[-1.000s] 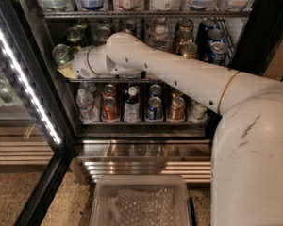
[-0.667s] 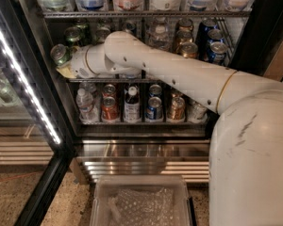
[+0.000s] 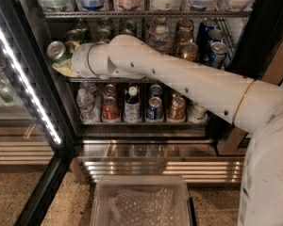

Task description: Pick green can from middle shelf of fridge

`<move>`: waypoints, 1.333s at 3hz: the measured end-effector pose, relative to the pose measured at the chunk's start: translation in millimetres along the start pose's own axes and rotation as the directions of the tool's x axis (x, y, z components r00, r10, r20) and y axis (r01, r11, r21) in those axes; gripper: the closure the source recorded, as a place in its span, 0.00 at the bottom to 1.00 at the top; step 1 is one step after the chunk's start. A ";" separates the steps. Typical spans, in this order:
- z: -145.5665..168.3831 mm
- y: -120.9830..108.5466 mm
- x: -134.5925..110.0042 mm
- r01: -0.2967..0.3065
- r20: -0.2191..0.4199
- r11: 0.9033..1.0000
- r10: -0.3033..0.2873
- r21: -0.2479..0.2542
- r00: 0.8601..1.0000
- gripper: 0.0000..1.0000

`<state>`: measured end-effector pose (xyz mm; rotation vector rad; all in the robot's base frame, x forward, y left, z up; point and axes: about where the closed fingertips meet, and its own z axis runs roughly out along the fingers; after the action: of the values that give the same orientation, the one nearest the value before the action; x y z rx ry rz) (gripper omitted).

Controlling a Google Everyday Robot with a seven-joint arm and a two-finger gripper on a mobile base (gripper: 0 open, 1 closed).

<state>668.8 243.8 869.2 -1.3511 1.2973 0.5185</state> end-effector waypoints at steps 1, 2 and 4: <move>-27.9 -1.1 -1.4 0.027 0.002 0.999 -0.027 0.043 1.000 1.00; -63.4 -0.4 4.1 -0.019 -0.031 0.999 0.021 0.047 0.999 1.00; -170.7 -17.8 -9.9 -0.217 -0.100 0.976 0.218 0.023 0.971 1.00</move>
Offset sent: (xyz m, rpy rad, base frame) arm -0.0367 -0.1052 0.0184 -0.0224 0.0884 -0.1013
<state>618.7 91.4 930.6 -1.2453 1.5409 0.5975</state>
